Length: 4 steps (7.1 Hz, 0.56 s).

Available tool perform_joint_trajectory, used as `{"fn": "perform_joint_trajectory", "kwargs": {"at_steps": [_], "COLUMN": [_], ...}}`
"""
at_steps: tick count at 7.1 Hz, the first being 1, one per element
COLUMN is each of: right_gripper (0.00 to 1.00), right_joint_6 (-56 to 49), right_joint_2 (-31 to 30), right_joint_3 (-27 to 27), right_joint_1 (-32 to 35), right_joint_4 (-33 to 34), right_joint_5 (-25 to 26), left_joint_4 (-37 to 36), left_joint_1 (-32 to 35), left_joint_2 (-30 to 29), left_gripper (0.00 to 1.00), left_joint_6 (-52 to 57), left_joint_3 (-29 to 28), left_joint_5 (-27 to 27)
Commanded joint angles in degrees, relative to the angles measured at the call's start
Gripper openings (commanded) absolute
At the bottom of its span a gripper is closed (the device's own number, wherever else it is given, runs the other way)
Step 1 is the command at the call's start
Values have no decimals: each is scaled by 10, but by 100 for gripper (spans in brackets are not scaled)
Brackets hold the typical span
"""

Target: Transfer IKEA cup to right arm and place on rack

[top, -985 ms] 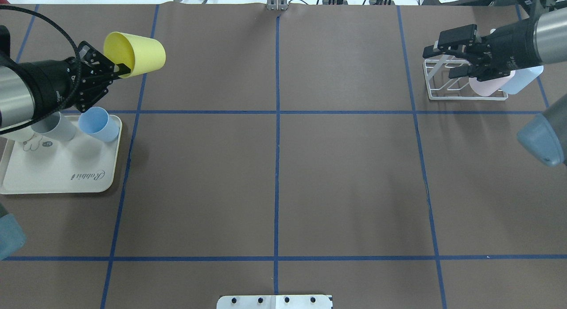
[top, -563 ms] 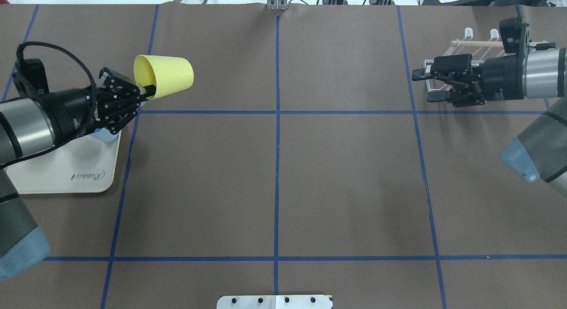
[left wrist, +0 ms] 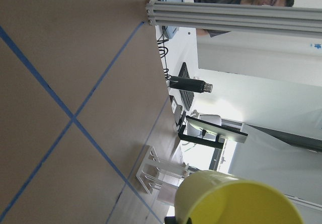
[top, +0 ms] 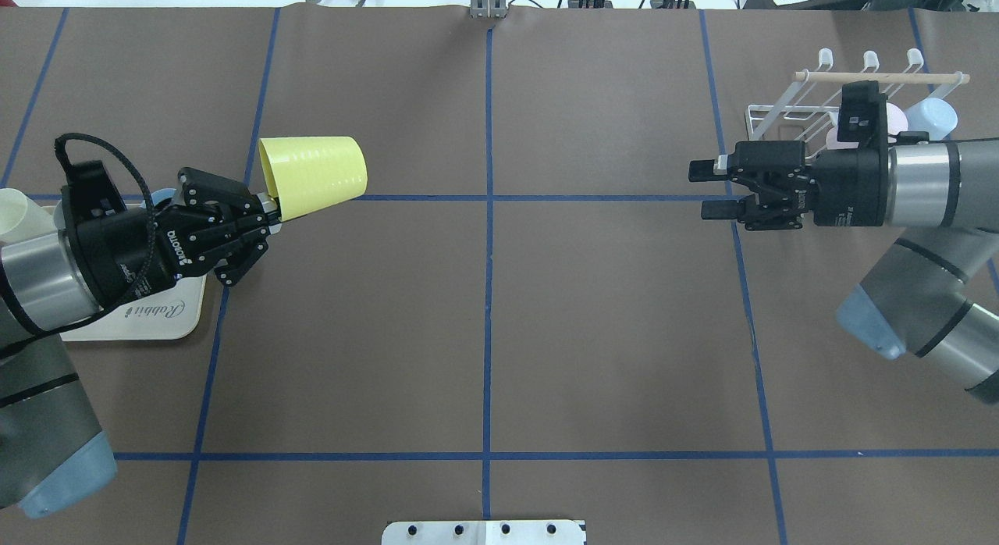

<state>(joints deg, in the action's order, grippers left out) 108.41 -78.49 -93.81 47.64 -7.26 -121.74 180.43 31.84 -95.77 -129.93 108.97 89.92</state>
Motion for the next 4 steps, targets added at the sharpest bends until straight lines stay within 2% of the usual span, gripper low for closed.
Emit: {"fn": "perform_joint_trajectory", "kwargs": {"at_steps": [1, 2, 4], "right_gripper": [99, 99, 99], "right_joint_6": [38, 51, 112], "right_joint_2": [4, 28, 68], "right_joint_3": [-1, -2, -10], "right_joint_1": [-88, -111, -117], "right_joint_4": [-94, -100, -101], "right_joint_5": [109, 134, 153], "left_joint_4": [44, 74, 125], "left_joint_1": [-32, -54, -105], "left_joint_2": [-3, -3, -15], "left_gripper": [0, 0, 0], "left_joint_6": [-11, -18, -20], "left_joint_3": [0, -1, -2], "left_joint_5": [-25, -46, -99]}}
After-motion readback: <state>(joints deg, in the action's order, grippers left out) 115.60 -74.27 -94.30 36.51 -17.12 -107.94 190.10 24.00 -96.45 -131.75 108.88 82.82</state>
